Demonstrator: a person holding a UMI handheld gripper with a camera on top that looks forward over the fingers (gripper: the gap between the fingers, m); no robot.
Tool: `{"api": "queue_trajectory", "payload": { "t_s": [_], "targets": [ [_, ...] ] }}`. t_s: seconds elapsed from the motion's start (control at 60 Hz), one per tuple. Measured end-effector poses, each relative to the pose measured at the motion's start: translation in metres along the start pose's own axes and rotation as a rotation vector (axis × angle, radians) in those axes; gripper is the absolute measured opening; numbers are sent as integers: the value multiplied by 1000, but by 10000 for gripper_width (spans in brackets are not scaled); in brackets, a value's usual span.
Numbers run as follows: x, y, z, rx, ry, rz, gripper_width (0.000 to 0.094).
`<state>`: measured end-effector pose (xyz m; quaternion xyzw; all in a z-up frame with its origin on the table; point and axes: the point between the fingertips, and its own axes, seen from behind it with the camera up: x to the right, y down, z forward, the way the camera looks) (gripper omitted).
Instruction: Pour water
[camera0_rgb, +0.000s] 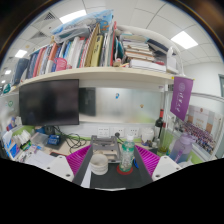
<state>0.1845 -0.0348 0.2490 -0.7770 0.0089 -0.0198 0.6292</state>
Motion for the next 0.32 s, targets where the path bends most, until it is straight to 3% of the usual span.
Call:
{"api": "queue_trajectory", "payload": {
  "t_s": [0.317],
  "targets": [
    [-11, 27, -12, -71, 23, 74, 848]
  ]
}}
